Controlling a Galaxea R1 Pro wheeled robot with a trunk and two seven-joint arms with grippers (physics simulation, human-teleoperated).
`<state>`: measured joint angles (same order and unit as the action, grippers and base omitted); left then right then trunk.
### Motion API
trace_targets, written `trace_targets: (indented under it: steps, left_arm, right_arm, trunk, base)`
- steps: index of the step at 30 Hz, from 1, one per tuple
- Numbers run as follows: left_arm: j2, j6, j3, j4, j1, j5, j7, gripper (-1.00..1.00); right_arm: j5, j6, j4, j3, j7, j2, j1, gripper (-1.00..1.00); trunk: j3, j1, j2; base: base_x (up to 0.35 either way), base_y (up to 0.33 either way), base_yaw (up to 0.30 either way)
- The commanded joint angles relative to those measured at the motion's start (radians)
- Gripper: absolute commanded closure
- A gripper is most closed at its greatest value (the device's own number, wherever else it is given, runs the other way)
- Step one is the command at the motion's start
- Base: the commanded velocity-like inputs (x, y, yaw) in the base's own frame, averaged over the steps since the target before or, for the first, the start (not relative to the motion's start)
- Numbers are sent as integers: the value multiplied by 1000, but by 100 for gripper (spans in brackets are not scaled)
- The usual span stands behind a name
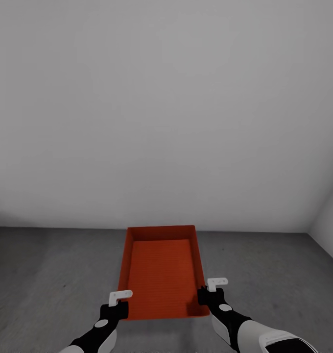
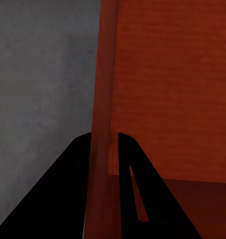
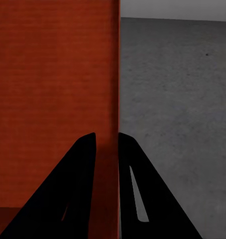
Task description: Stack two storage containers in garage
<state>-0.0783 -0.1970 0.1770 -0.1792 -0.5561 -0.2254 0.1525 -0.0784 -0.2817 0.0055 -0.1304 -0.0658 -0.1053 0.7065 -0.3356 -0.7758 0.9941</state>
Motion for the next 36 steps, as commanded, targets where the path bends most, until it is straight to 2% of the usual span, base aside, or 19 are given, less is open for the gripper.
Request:
trace_targets:
  steps: [1, 36]
  left_arm:
    - [0, -10, -1, -3, -1, 5, 10, 100]
    - [0, -10, -1, -5, -1, 6, 10, 100]
  right_arm:
    - [-4, -2, 4, 31, 1, -1, 1, 100]
    - [-4, -1, 4, 31, 1, -1, 1, 100]
  trunk:
    - [-3, 0, 1]
    - [-59, 0, 1]
  base:
    - [0, 0, 0]
    - [0, 0, 0]
